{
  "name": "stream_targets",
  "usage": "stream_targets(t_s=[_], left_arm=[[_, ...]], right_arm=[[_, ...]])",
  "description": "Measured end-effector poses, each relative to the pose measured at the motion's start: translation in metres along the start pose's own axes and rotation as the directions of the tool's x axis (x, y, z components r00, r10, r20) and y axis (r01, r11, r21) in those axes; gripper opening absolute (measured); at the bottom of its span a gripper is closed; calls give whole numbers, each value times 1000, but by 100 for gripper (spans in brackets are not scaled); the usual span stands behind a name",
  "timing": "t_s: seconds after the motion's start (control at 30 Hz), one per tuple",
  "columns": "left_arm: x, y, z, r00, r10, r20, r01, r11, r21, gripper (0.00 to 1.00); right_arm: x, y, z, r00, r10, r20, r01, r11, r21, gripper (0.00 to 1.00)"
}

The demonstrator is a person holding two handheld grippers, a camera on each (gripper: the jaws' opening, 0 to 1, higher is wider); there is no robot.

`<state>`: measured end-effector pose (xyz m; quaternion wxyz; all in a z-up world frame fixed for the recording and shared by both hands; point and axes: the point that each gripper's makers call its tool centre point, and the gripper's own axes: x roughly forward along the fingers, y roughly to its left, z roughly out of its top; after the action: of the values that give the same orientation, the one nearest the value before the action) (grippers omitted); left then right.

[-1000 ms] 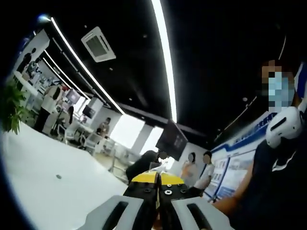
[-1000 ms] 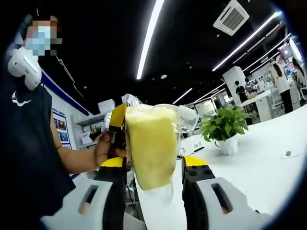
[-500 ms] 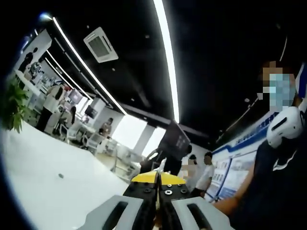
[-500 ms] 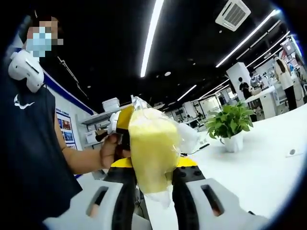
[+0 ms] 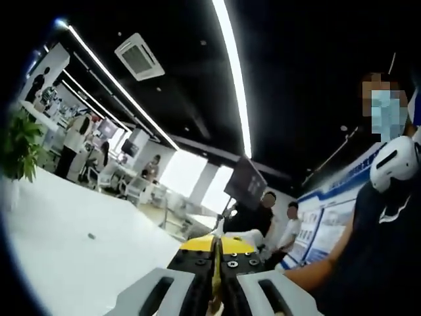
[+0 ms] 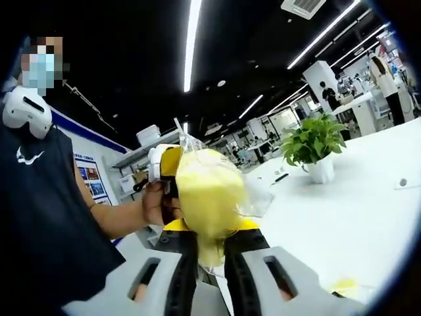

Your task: Compare the silicone blocks by pressing each to a similar depth, holding the contact briefly, and releasing to observe deformation and rebound differences across the visible hardness samples.

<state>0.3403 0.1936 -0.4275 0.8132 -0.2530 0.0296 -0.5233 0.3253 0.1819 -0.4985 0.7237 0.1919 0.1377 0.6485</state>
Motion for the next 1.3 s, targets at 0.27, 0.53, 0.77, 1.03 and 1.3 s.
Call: stream_targets(t_s=[0.27, 0.53, 0.77, 1.03, 1.3], left_arm=[[-4, 9, -8, 999, 34, -22, -33, 998, 45, 0], [-6, 8, -14, 997, 50, -51, -45, 993, 110, 0], [-9, 11, -18, 996, 63, -68, -54, 991, 120, 1], [-11, 13, -14, 997, 63, -52, -55, 989, 136, 2], [-13, 12, -21, 995, 67, -76, -57, 989, 135, 4]], right_arm=[[-2, -2, -9, 998, -24, -65, 24, 1000, -1, 6], [-4, -3, -13, 994, -46, -99, 46, 999, -3, 4], [-3, -6, -17, 989, -71, -132, 64, 996, -56, 2], [0, -8, -14, 988, -78, -130, 68, 995, -78, 2], [-2, -8, -14, 986, -79, -146, 65, 993, -96, 2]])
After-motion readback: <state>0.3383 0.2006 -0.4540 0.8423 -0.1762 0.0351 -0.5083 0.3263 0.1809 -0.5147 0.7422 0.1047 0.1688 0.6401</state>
